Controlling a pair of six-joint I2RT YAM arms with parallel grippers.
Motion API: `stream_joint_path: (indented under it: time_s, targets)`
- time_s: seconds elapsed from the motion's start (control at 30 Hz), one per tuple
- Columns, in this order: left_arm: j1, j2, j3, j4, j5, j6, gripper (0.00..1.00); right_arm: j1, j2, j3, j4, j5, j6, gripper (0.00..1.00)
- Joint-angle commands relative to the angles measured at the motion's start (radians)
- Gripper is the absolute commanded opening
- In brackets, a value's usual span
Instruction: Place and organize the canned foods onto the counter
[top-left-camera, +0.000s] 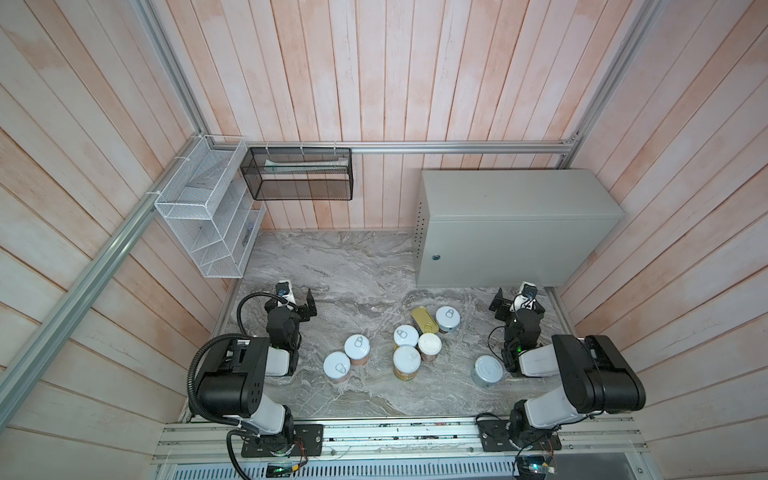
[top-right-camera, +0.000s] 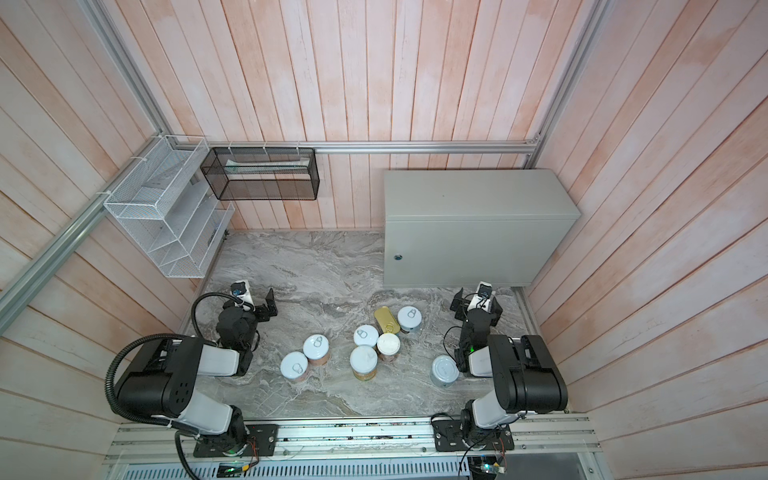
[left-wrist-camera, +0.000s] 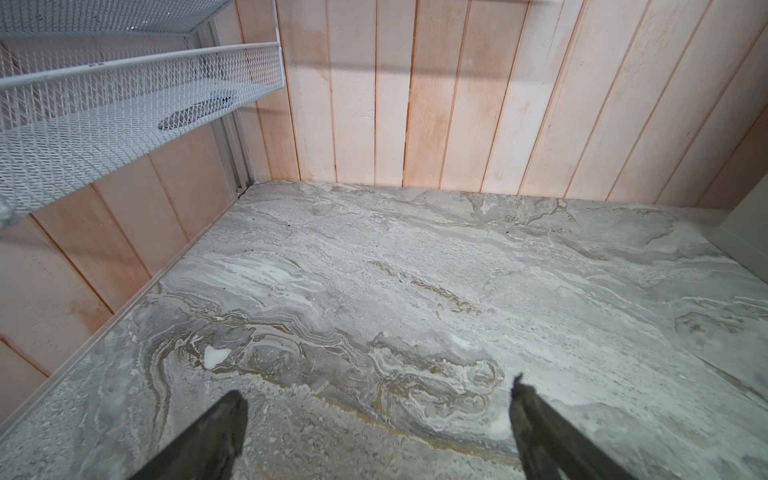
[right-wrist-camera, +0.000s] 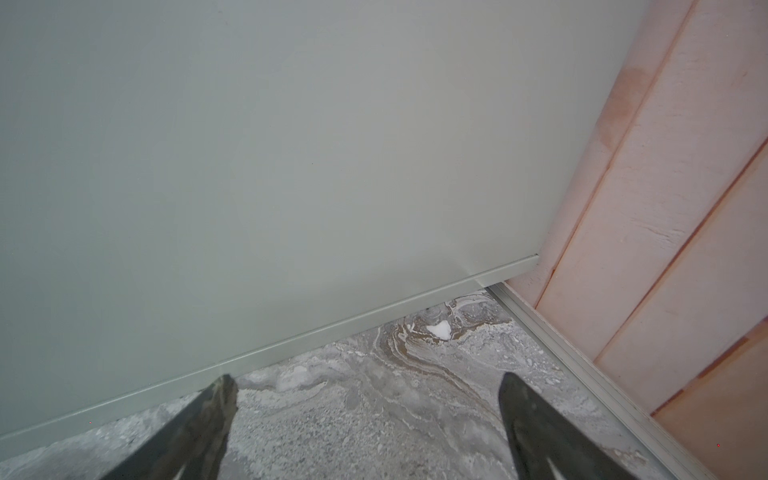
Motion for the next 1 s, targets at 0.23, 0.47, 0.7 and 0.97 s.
stream_joint_path:
  time_s: [0.23,0.47,0.7,0.97]
  targets:
    - [-0.197,-0.159,0.142,-0.31,-0.384,0.058,1.0,0.006,-0.051,0.057,-0.092,-0.015,-0.026,0.98]
    - [-0.35,-0.254,0.276,-0.6,-0.542,-0.04,1.0,0.059,-0.219,0.171,-0.366,0.131,0.041,0.98]
    - [-0.527,-0.343,0.464,-1.003,-0.651,-0.123,1.0,0.068,-0.443,0.308,-0.783,-0.062,0.174,0.98]
    - [-0.67,-0.466,0.561,-1.551,-0.541,-0.408,1.0,0.077,-0.571,0.37,-1.067,-0.292,0.213,0.98]
